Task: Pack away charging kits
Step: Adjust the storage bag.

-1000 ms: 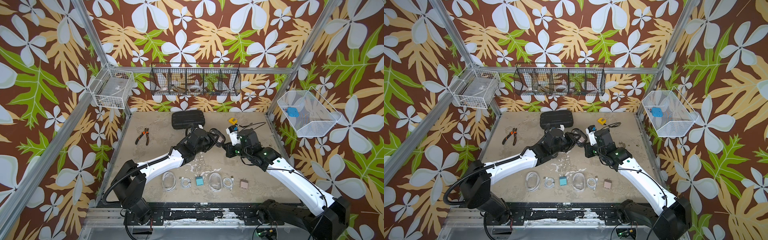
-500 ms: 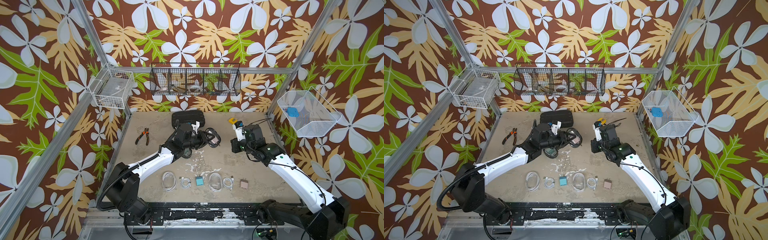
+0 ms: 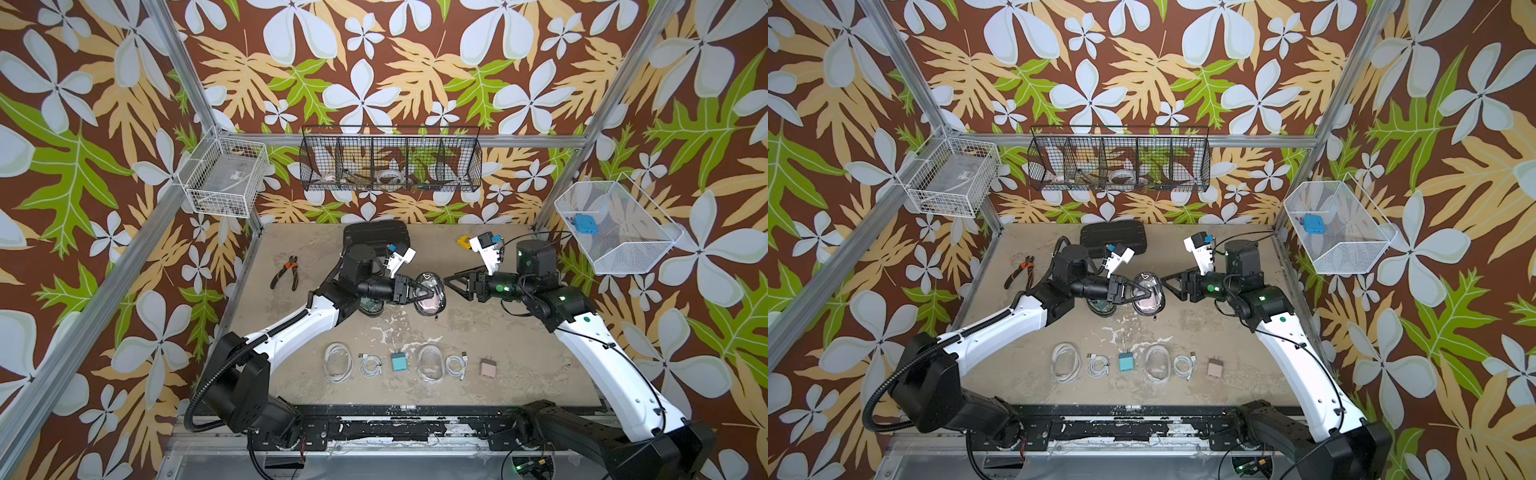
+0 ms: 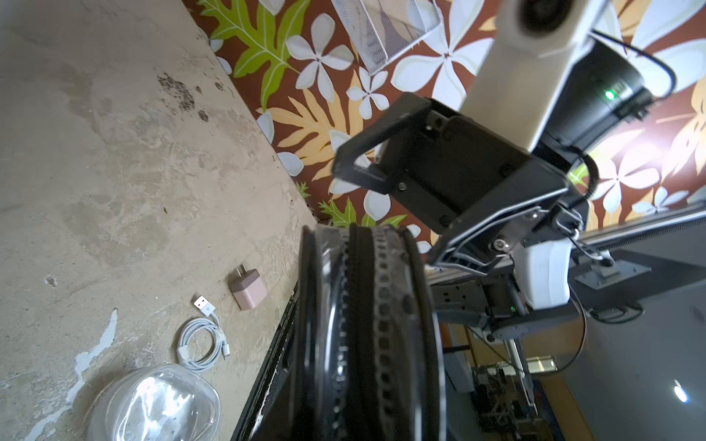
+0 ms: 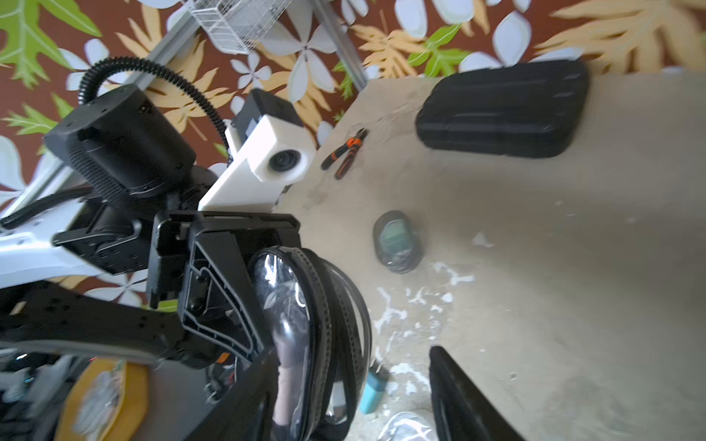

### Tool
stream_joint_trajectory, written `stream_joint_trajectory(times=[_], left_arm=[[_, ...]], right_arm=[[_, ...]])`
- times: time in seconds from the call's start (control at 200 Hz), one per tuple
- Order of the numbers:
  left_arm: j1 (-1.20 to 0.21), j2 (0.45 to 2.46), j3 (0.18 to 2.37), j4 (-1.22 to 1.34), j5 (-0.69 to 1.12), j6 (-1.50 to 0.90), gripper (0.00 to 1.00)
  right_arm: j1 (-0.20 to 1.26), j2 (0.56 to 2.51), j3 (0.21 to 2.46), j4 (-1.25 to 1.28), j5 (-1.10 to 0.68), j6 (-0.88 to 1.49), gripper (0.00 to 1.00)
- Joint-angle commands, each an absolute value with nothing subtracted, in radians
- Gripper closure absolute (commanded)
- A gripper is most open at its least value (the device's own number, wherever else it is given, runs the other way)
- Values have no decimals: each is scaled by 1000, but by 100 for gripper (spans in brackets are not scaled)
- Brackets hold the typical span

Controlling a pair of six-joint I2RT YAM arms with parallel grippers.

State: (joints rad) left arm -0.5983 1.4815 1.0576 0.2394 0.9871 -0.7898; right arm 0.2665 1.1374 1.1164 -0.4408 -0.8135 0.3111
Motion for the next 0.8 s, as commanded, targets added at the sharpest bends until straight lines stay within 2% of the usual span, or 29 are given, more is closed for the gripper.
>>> stream_joint_trajectory(times=[0.0,0.165,0.35,0.46,0.626,0.706,0.796], left_arm=[[-596,1470,1045,247,1049,-721,100],[-596,1469,1037,269,1040,-724,100],[-597,1476,1040,294,1051,-730,98],[-597,1474,1044,289,1058,-721,97],[-596,1474,1045,272,1026,-711,94],[-597,1470,1043,283,1014,-716,92],[-597,1465,1040,288,1003,-721,87]], right_arm=[[265,1134,1096,-389,-961,341,32],[265,1147,1026,-322,-1082,389,30],[265,1152,938,-285,-1110,404,34],[265,1144,885,-180,-1153,482,48],[271,1155,871,-120,-1216,525,75],[277,1158,869,-109,-1220,537,97],[284,1157,862,-78,-1227,560,100]])
